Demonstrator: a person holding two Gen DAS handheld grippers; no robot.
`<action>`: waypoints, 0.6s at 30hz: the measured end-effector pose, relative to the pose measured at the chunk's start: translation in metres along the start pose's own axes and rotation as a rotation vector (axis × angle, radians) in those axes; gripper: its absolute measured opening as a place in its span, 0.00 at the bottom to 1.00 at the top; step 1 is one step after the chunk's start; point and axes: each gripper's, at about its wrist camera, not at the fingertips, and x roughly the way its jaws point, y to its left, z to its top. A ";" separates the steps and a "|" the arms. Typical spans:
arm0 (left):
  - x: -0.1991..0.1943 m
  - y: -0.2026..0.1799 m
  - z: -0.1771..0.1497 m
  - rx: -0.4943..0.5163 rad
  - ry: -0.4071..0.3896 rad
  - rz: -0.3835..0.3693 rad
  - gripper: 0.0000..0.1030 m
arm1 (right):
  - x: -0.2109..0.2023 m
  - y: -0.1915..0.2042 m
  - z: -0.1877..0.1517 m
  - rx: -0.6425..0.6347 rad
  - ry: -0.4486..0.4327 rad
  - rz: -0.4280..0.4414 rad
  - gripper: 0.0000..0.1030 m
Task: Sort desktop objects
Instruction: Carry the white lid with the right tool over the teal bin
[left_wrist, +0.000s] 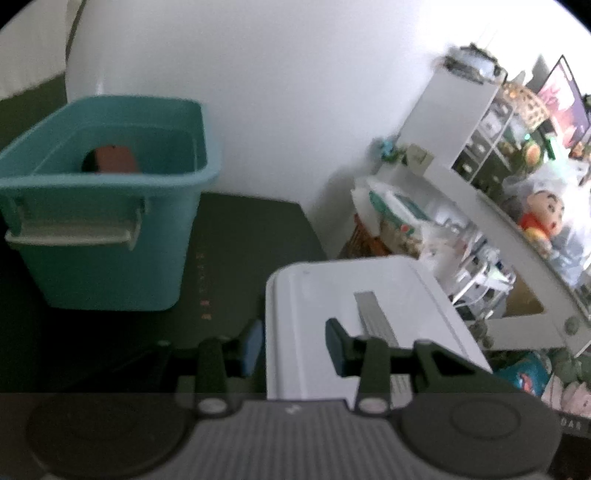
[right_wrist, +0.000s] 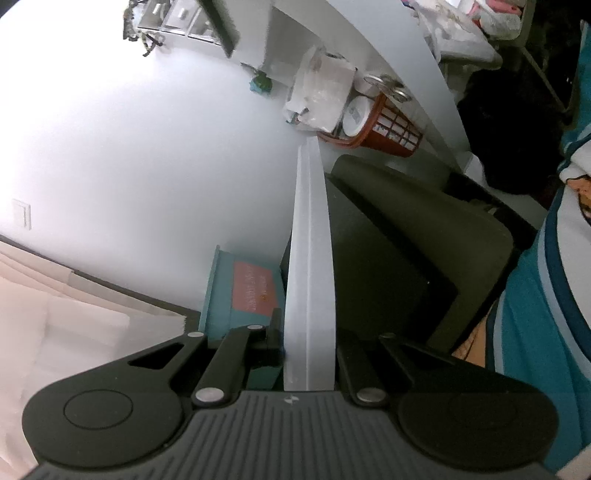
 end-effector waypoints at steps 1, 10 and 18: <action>-0.003 0.000 0.001 -0.002 -0.008 -0.004 0.39 | -0.003 0.004 -0.001 -0.005 -0.004 0.001 0.08; -0.032 0.005 0.008 -0.022 -0.068 -0.038 0.37 | -0.014 0.039 -0.009 -0.056 -0.024 0.038 0.08; -0.054 0.009 0.014 -0.043 -0.117 -0.062 0.37 | -0.013 0.065 -0.013 -0.092 -0.024 0.041 0.08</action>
